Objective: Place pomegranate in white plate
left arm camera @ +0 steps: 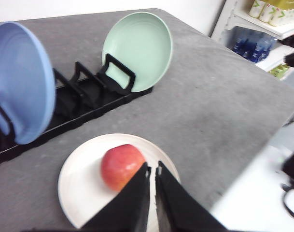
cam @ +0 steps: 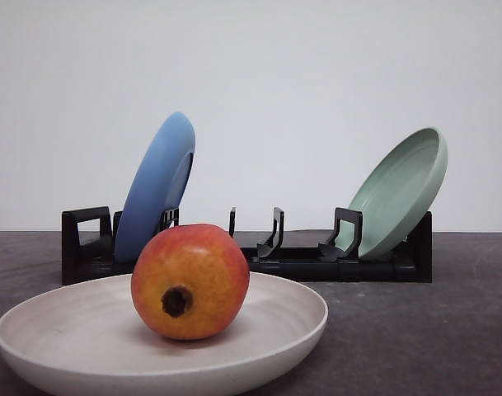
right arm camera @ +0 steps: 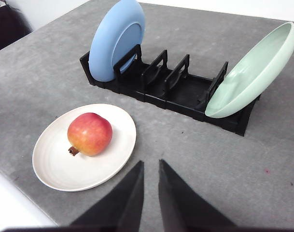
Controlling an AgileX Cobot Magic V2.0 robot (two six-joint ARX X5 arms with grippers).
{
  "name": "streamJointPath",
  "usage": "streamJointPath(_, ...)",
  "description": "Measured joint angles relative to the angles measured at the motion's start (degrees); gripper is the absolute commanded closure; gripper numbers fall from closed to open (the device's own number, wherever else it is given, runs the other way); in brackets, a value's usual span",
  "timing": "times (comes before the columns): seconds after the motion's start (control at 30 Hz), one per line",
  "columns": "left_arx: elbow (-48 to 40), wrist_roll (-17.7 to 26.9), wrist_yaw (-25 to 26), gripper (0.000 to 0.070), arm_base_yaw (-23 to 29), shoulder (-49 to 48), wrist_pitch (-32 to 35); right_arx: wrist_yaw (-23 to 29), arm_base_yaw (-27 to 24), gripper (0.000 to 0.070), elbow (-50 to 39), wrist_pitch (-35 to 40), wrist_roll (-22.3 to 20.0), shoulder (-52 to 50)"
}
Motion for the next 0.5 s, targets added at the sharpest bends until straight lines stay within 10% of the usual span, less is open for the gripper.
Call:
streamJointPath(0.2, -4.7, 1.9, 4.8, 0.07, 18.6, -1.1, 3.3, 0.0, 0.0, 0.0648, 0.0, 0.0, 0.0, 0.0)
streamJointPath(0.5, -25.7, 19.7, 13.9, 0.07, 52.8, -12.0, 22.1, 0.0, 0.0, 0.0648, 0.0, 0.0, 0.0, 0.0)
